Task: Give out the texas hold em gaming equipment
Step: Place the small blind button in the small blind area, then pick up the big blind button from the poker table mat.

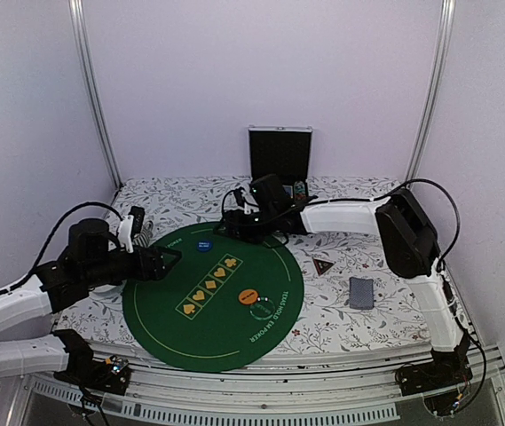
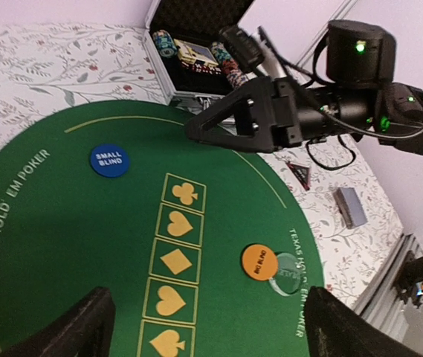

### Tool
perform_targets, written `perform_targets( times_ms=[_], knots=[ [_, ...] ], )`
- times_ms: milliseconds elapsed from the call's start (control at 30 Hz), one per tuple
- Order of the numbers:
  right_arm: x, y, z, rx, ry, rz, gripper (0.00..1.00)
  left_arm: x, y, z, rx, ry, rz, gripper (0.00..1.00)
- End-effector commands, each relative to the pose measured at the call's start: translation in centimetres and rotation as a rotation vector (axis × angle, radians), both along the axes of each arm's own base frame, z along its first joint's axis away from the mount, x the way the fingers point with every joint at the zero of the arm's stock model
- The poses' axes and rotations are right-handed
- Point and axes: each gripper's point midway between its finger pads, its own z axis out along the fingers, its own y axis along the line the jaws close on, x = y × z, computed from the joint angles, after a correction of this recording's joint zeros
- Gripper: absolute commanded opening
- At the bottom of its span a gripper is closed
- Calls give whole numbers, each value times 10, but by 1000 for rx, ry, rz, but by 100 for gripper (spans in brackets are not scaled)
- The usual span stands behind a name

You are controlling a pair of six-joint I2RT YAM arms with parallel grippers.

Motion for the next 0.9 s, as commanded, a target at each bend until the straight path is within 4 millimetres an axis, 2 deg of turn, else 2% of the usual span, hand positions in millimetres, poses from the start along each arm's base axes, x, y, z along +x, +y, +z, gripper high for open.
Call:
perform_targets(
  times_ms=[0, 133, 167, 267, 467, 633, 733, 867],
  knots=[
    [-34, -51, 19, -119, -15, 139, 68, -4, -25, 0, -137, 82, -83, 84],
    [-73, -90, -1, -117, 122, 210, 61, -6, -41, -29, -115, 169, -112, 69],
    [-82, -94, -5, -115, 148, 231, 59, -6, -46, -36, -106, 192, -122, 63],
    [-107, -95, -22, -82, 243, 314, 52, -7, -66, -53, -110, 263, -173, 52],
    [-112, -91, -48, -84, 302, 346, 44, -12, -106, -91, -107, 390, -276, 36],
    [-119, -98, -62, -115, 340, 342, 44, -18, -134, -117, -88, 469, -349, 31],
    [-127, -106, -68, -136, 364, 345, 44, -22, -145, -129, -85, 507, -382, 29],
    [-138, -107, -72, -127, 404, 367, 42, -27, -149, -142, -80, 542, -395, 29]
  ],
)
